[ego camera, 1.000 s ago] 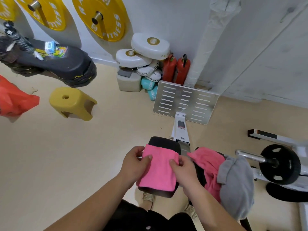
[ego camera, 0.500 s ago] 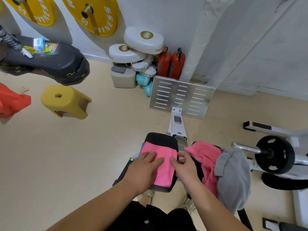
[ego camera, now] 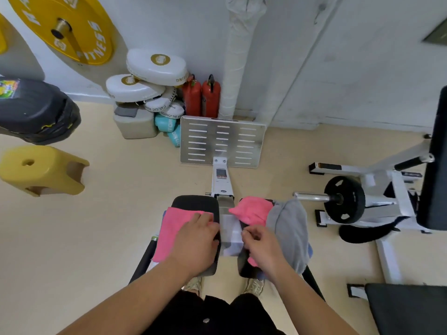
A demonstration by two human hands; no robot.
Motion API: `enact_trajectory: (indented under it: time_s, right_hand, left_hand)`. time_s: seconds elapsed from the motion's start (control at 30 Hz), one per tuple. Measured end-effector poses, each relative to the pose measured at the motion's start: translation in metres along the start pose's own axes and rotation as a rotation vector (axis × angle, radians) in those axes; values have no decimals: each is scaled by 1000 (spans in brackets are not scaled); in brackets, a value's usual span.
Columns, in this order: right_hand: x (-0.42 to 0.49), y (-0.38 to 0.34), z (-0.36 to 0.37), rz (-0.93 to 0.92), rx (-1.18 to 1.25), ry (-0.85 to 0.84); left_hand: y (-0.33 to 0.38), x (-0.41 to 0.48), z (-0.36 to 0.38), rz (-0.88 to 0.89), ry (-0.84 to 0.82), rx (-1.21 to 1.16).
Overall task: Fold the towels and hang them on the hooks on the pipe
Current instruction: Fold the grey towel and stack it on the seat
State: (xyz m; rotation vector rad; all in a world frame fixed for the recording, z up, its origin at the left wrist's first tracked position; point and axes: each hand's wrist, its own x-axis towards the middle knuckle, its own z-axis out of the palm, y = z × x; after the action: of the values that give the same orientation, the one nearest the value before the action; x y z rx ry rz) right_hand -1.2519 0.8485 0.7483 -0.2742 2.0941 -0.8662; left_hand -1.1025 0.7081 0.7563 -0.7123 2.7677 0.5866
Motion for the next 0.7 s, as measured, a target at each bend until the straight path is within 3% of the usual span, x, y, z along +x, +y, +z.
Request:
enact_trajectory:
  time_s: [0.13,0.2,0.27,0.37,0.57,0.7]
  right_hand:
    - [2,23,-55,23,-178,334]
    - [6,42,-80,-9,-316,419]
    - [12,56,-99,17,-342,356]
    - [20,69,-113,33,-189,204]
    - [10,70,-131,-196,-26,210]
    - [-10,64,-159,-187,206,19]
  left_hand:
    - [49,12,5,58,-4,-127]
    - [69,14,8,53,-48,-176]
    - [86,14,11,20,-57,-266]
    - [108,11,19,-83,-63,-379]
    - [140,3,23,-264,-7,-511]
    - [164,10,21,-398,59,-622]
